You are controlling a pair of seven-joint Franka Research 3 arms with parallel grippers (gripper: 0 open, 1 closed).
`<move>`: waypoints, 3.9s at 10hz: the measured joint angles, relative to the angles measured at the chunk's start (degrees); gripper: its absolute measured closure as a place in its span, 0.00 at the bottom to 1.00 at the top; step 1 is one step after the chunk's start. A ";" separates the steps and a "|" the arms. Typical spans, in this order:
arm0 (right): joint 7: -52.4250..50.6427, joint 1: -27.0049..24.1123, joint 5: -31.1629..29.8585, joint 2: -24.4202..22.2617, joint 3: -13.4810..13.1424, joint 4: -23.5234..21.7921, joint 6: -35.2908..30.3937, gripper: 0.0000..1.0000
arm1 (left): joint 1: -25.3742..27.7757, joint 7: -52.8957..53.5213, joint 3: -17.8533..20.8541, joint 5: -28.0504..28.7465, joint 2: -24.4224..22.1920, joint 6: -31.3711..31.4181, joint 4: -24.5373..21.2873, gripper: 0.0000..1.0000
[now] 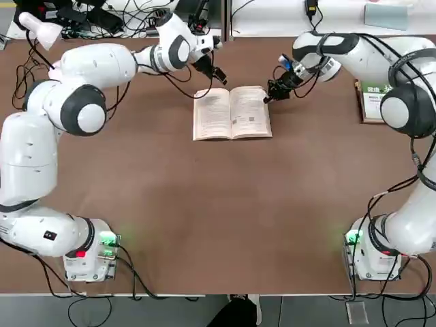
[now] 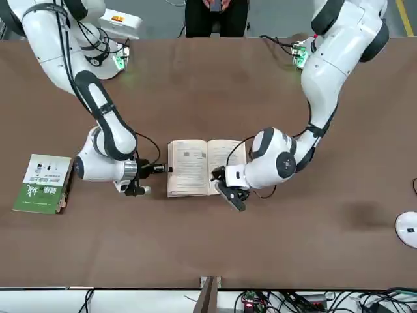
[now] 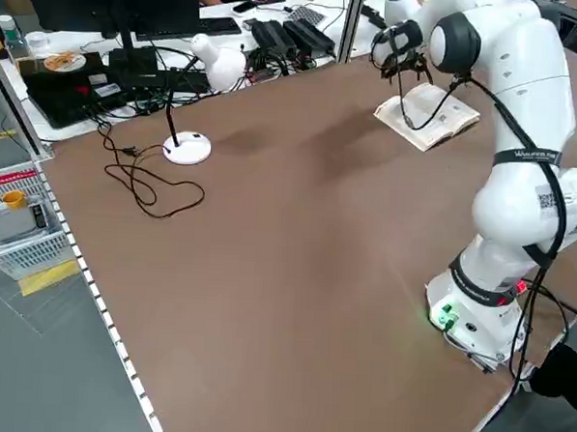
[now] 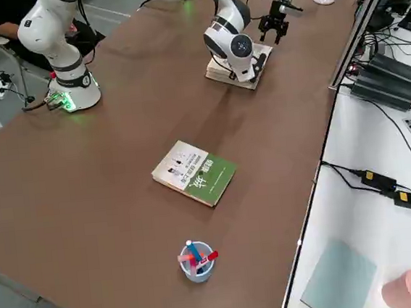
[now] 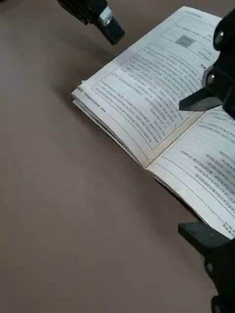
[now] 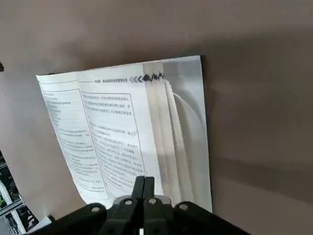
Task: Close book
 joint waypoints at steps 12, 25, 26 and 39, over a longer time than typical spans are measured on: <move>-0.82 1.57 1.25 0.00 0.05 -0.61 2.51 0.99 | 1.51 0.72 -0.04 -11.79 4.41 0.01 0.35 0.00; -3.88 2.38 1.30 1.42 0.05 -1.66 6.97 0.99 | 4.81 2.20 -2.02 -13.95 4.43 -0.18 3.41 0.00; -4.05 2.38 1.31 1.57 0.05 -1.66 7.07 0.99 | 4.87 2.28 -2.02 -14.79 4.43 -0.21 3.41 0.00; -5.27 2.86 1.31 2.82 0.05 -1.68 8.85 0.99 | 5.07 2.93 -2.82 -20.24 6.54 -0.48 3.46 0.00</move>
